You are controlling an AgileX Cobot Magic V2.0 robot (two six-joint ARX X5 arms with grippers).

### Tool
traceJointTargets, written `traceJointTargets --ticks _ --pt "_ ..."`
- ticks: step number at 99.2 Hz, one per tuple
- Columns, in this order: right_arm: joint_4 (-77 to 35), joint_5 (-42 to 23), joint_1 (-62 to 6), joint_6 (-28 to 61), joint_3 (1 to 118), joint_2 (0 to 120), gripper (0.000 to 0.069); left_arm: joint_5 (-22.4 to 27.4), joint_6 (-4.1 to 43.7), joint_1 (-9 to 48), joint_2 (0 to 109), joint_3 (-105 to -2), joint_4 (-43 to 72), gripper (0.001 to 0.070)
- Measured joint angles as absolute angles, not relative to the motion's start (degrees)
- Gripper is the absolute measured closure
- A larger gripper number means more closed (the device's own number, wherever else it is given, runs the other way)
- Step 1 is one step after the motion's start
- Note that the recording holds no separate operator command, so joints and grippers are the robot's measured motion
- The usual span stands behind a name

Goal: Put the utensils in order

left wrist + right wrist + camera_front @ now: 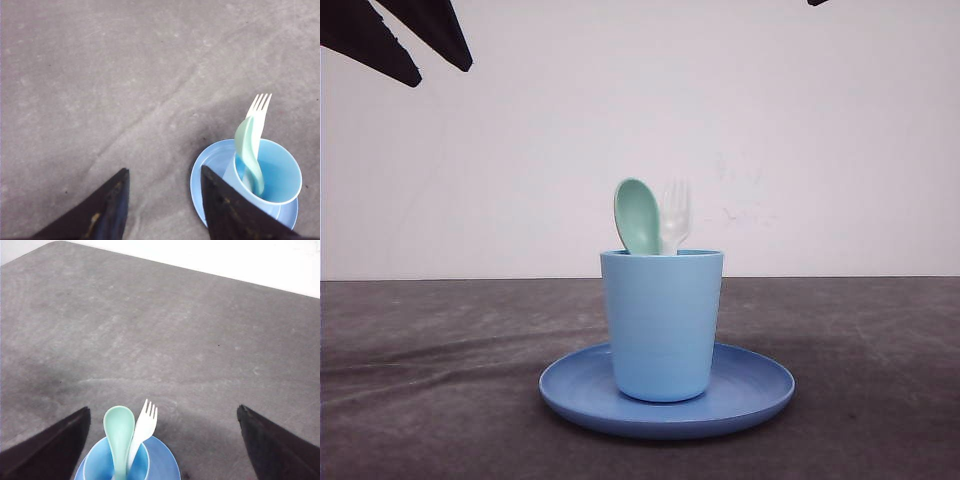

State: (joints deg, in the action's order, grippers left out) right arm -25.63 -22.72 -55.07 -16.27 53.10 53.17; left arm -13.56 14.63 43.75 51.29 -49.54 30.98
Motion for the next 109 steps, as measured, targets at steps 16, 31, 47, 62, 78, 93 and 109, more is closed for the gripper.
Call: traceJointTargets --ticks 16,31,47,62,78,93,109 --pt "-26.13 -22.74 -55.07 -15.99 53.1 53.17 0.057 -13.56 14.66 43.75 51.29 -49.54 30.37 0.0641" --pt "-26.22 -22.72 -55.07 -15.84 53.1 53.17 0.0674 -13.56 14.63 43.75 51.29 -49.54 29.93 0.0684" --pt "-26.17 -22.72 -55.07 -15.84 53.1 53.17 0.0684 -13.56 14.63 43.75 51.29 -49.54 29.43 0.0685" --pt "-26.17 -22.72 -55.07 -15.84 53.1 53.17 0.0684 -13.56 14.63 43.75 51.29 -49.54 29.39 0.0685" --pt "-26.17 -22.72 -55.07 -15.84 53.1 53.17 0.0684 -13.56 14.63 43.75 51.29 -49.54 29.39 0.0685" --pt "-26.17 -22.72 -55.07 -15.84 53.1 53.17 0.0684 -13.56 14.63 43.75 51.29 -49.54 29.39 0.0685" --pt "-26.17 -22.72 -55.07 -15.84 53.1 53.17 0.0684 -13.56 14.61 43.75 51.29 -49.54 29.39 0.0685"
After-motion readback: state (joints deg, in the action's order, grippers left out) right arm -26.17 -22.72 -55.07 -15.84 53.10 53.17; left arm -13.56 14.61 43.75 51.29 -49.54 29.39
